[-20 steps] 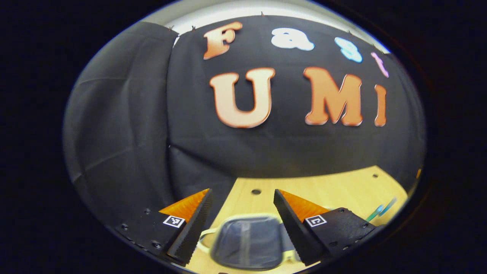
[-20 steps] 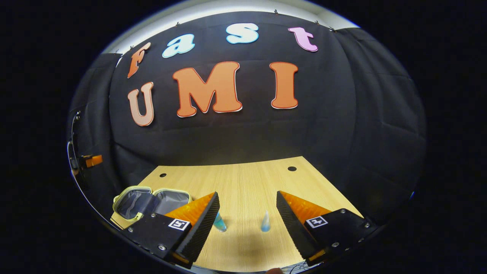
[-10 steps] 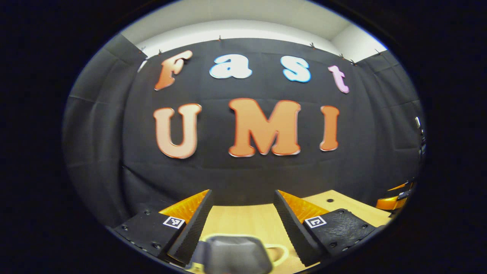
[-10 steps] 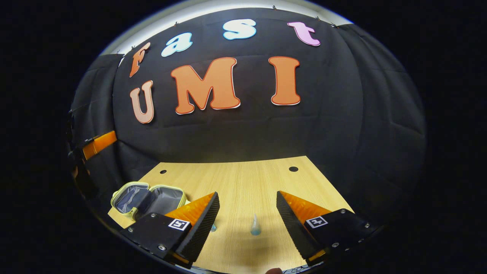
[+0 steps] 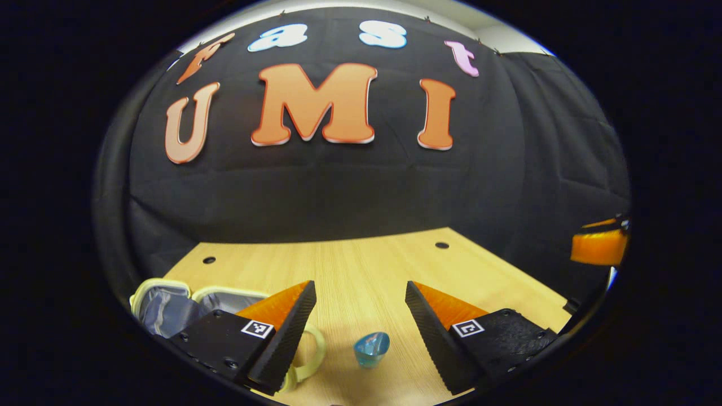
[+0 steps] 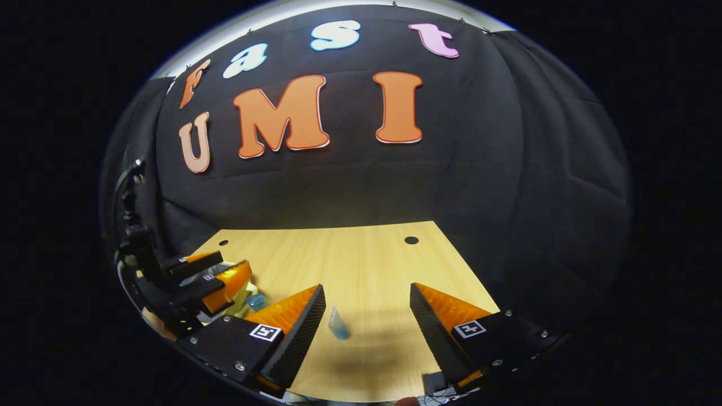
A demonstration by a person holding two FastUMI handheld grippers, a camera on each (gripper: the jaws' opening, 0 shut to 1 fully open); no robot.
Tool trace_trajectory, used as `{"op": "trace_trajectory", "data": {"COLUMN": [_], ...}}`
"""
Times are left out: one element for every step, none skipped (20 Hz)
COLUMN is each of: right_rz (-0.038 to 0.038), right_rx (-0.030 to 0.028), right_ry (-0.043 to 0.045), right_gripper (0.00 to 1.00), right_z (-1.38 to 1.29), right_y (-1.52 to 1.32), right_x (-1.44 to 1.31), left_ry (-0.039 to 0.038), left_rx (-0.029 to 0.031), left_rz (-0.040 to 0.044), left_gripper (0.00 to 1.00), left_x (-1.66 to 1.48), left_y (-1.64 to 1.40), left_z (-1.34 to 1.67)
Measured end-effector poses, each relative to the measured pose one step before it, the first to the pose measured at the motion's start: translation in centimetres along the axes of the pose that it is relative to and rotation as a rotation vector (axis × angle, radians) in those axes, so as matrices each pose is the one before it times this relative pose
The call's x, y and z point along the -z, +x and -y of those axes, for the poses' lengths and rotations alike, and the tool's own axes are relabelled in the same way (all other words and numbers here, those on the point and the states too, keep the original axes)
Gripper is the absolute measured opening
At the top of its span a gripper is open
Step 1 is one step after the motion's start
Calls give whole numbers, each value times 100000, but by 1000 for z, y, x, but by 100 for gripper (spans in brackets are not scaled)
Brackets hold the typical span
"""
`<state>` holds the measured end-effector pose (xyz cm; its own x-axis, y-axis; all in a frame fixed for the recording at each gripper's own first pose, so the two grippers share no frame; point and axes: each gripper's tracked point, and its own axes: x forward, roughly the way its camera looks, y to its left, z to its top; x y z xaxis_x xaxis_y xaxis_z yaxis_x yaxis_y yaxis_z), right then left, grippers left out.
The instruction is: First open the suitcase, pack the skin care products into it, and then close the suitcase.
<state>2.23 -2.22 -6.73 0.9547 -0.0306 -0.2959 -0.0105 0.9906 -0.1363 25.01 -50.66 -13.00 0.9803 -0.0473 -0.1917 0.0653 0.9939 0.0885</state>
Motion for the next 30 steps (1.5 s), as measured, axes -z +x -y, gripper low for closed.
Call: {"op": "trace_trajectory", "data": {"right_rz": [-981,-996,-1161,-1499,-1110,-829,-558,-223,-468,-464,-405,-65,-463,-586,-356,-91,51,211,406,3,-70,-254,-898,140,79,-1059,-1517,-2074,-2299,-3402], "right_rx": [999,1224,626,620,286,-230,215,417,287,455,889,705,-363,-433,-488,-241,-67,-709,-879,-830,-950,-1579,-2956,-5926,-4026,-1327,-1,538,122,-216], "right_ry": [484,592,480,744,808,603,421,114,-21,164,350,577,545,257,-282,-647,-568,-416,-445,-668,-615,-309,506,1899,1435,-313,-2149,-2666,-2322,-1480], "right_gripper": [95,95,95,95,95,95,95,95,95,95,95,95,95,95,95,95,95,95,95,95,95,95,95,95,96,96,96,96,96,96], "right_z": [670,698,385,434,268,111,130,187,137,229,188,86,-206,-209,-268,-306,-258,-334,-474,-533,-585,-826,-1239,-1747,-1472,-950,-453,-125,-203,-148], "right_y": [115,122,30,103,150,138,13,-30,104,213,54,246,87,23,142,33,87,123,199,286,464,475,493,495,714,1081,1277,1372,1436,1151], "right_x": [366,580,334,563,349,227,198,101,140,62,89,73,21,205,114,134,20,-39,-92,31,149,228,265,193,5,584,761,998,852,1156], "left_ry": [-105,-429,-1098,-1886,-1857,-1626,-1176,-724,-90,1080,2168,2121,1785,2210,804,-667,-1174,-2087,-2056,-2060,-2137,-1875,-1635,-1922,-1285,-1415,-1171,-697,-577,-652], "left_rx": [290,399,169,82,-202,-1731,114,-356,-677,-1130,-1094,552,-781,1263,809,141,993,1236,1654,1230,942,947,988,311,1111,-97,-735,-678,-464,-249], "left_rz": [-3858,-4017,-4072,-4259,-3823,-3199,-2387,-1855,-2339,-2062,-1546,-691,-830,1551,-1358,-2254,-1527,-280,-281,-244,-22,-411,99,400,-192,-853,-437,26,355,395], "left_gripper": [99,99,99,99,99,99,99,99,99,99,86,72,62,53,51,51,51,51,49,49,49,49,49,48,48,48,48,48,48,49], "left_x": [2074,1697,1804,1485,1367,1019,679,490,775,691,606,473,358,-489,239,281,164,-60,146,-166,-113,-263,-67,-174,-152,-42,258,-34,-79,100], "left_y": [1114,1024,670,643,516,414,620,583,713,450,717,878,-211,152,-415,-293,-39,-718,-883,-1210,-1181,-1166,-1107,-1441,-1341,-1260,-1345,-1113,-944,-974], "left_z": [452,276,83,201,14,-217,129,55,-191,-347,-446,20,343,169,-12,-49,54,211,391,123,18,159,39,-120,-5,-318,-461,-726,-705,-670]}}
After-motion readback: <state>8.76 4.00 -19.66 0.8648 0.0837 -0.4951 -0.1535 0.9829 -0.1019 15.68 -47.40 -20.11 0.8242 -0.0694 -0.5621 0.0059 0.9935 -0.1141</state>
